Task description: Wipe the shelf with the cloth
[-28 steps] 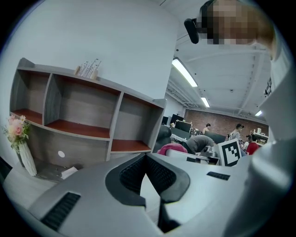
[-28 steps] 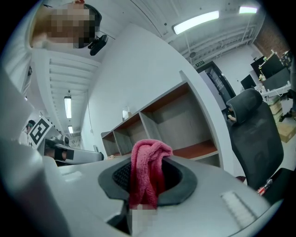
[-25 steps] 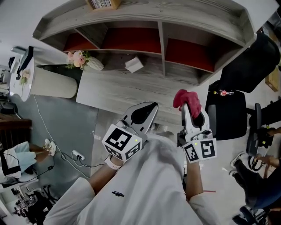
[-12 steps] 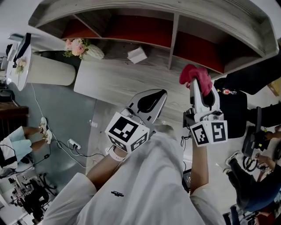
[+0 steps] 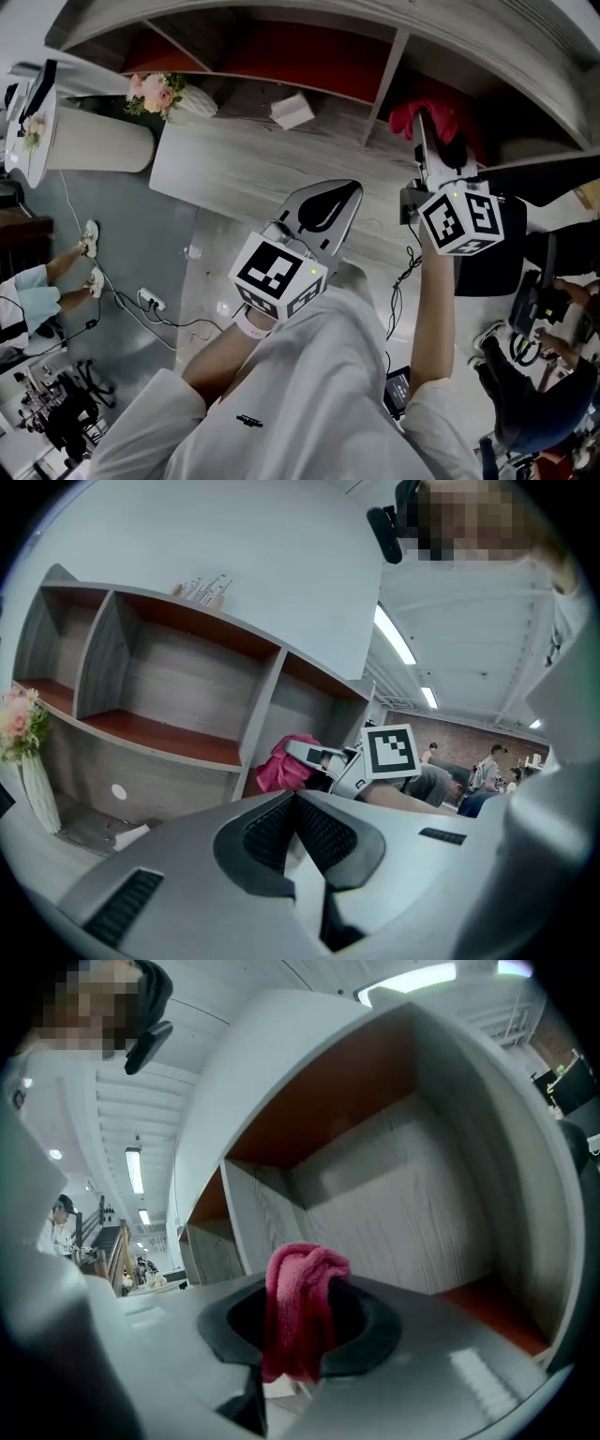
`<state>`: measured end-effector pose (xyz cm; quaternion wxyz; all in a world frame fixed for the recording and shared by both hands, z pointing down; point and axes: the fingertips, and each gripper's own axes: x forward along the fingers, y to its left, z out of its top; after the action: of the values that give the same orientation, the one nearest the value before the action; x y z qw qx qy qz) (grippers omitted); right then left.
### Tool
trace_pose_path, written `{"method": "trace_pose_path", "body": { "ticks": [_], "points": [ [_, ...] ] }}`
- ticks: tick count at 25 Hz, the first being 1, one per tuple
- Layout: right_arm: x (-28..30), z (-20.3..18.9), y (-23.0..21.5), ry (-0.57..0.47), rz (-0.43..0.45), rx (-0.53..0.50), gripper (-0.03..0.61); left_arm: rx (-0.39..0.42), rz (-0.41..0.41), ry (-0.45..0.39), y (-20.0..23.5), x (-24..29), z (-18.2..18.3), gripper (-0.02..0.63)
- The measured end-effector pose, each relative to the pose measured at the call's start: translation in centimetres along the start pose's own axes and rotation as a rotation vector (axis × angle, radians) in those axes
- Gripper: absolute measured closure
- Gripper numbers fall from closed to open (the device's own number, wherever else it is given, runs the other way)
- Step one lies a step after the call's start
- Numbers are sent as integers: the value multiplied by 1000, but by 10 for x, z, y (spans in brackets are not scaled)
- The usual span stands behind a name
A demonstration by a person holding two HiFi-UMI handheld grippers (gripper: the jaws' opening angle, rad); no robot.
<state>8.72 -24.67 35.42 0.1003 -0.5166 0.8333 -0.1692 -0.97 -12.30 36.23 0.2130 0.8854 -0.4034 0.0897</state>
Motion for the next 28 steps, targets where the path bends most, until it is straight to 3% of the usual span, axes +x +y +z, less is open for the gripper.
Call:
{"method": "trace_pose_path", "body": {
  "ticks": [7, 11, 13, 17, 19, 23, 28],
  "points": [
    [39, -29, -16, 136, -20, 9, 476, -19, 7, -9, 12, 9, -2, 612],
    [59, -52, -25, 276, -24, 15, 476, -28, 14, -8, 18, 15, -8, 612],
    [68, -63, -29, 363, -32, -64, 474, -31, 14, -4, 19, 16, -10, 612],
    [74, -82, -39, 578, -45, -377, 471, -34, 15, -3, 19, 16, -12, 612],
    [75, -85, -43, 640, -40, -449, 471, -34, 18, 0, 20, 15, -13, 612],
    [71, -84, -50, 679, -57, -494, 471, -35, 17, 5, 19, 14, -13, 612],
    [60, -79, -64, 652, -122, -431, 471, -31, 5, 9, 16, 15, -12, 612]
  ]
}}
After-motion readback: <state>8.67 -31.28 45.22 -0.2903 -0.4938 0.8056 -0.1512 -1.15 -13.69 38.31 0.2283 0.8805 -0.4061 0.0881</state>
